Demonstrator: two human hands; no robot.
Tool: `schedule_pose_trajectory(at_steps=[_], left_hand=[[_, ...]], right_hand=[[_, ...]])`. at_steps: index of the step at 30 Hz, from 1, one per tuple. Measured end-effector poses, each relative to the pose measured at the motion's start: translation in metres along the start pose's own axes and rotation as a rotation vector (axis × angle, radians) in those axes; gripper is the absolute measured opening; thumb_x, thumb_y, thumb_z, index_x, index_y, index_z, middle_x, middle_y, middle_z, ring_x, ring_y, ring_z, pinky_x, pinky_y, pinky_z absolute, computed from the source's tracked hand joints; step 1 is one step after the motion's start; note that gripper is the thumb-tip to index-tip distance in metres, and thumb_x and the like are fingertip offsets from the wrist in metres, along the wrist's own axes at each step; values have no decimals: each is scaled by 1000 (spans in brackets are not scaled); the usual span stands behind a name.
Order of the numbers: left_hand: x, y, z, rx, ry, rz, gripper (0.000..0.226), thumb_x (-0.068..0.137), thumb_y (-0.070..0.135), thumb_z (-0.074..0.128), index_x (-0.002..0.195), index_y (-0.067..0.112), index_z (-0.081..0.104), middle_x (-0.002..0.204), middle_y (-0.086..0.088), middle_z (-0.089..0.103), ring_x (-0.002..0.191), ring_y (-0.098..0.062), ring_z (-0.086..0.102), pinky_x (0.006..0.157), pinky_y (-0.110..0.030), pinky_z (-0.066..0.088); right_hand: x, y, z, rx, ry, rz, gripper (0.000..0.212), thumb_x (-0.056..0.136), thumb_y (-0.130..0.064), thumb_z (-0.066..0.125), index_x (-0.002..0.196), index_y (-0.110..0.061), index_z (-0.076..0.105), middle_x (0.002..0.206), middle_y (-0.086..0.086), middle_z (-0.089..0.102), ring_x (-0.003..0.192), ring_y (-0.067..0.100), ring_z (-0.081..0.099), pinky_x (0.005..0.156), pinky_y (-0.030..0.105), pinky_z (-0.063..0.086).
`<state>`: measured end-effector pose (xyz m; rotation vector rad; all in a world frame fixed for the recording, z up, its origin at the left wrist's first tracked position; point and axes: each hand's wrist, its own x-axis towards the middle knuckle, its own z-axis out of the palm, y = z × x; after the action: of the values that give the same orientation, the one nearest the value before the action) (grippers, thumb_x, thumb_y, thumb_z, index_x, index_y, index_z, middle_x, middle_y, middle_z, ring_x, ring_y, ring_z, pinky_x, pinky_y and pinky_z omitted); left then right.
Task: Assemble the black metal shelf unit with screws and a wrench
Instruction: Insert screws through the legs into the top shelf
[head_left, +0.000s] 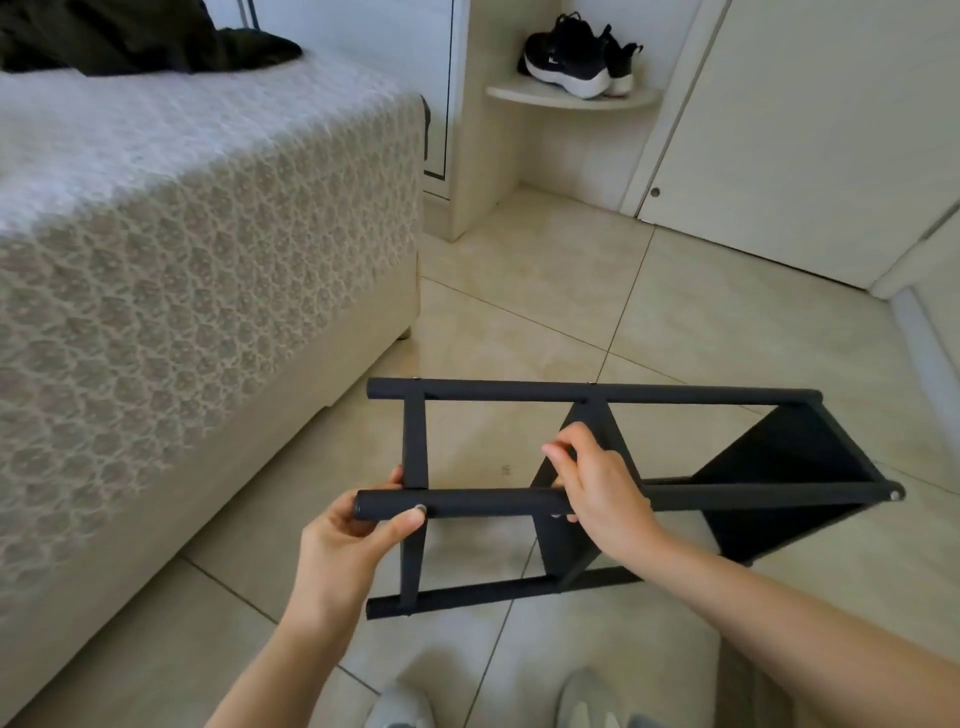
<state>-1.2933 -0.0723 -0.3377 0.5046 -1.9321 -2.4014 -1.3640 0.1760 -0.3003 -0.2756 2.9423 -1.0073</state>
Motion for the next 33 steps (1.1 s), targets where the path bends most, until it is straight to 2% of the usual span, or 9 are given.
schedule_pose_trajectory(at_steps=[3,8,12,14,17,21,25,29,33], left_hand=[[0,-9,-9,19,1,-30,46,56,32,86,97,12,77,111,16,75,100,-2,71,78,-14,53],[-5,-21,-22,59,20,-75,43,59,25,86,99,13,77,109,16,75,97,-2,71,72,-8,54],[-11,-25,-21,67,29,-86,43,60,25,85,101,14,76,107,16,76,98,-1,71,76,-8,53],[-13,-25,-21,90,31,-68,40,62,24,85,100,15,76,106,16,76,98,0,71,79,-10,55],[-13,-25,-23,117,31,-49,30,68,15,85,95,11,75,108,18,75,98,1,70,75,-7,52],[-12,-19,-23,197,21,-28,21,76,3,84,92,8,72,108,20,75,100,0,71,76,-10,53],[-11,-6,-28,517,-42,70,19,81,24,84,94,27,70,100,28,71,96,3,67,80,-11,51],[-8,11,-28,940,-174,156,17,86,50,67,89,36,57,82,10,62,80,-5,58,64,-17,44],[3,25,-28,1251,-367,146,26,90,61,48,85,37,40,83,9,55,71,-9,51,57,-22,33]], right_hand=[[0,2,7,42,-50,31,9,101,-35,46,104,-27,44,74,3,62,68,15,65,54,30,59],[-6,3,14,51,-101,13,13,100,-30,51,102,-18,51,77,2,65,71,7,66,60,30,59],[-9,6,15,-19,-112,-22,18,97,-30,57,103,-13,57,75,5,68,68,14,67,63,28,57],[-9,8,15,-23,-117,-46,15,96,-26,61,100,-12,61,77,-1,70,73,8,68,70,22,54],[-4,8,16,107,-103,8,4,94,-14,63,96,-12,60,80,-7,71,78,-2,68,71,10,52],[-1,6,15,214,-113,58,11,93,-12,65,98,-15,55,82,-5,74,79,2,70,75,16,55],[2,1,17,230,-149,51,11,90,-17,69,91,-17,59,78,-8,76,79,0,70,79,20,54],[10,-12,22,286,-216,-13,5,94,-19,64,91,-15,65,83,-5,75,82,3,70,81,26,58],[20,-23,25,167,-257,-177,19,101,-27,48,95,-14,61,85,-10,68,81,9,65,76,33,54]])
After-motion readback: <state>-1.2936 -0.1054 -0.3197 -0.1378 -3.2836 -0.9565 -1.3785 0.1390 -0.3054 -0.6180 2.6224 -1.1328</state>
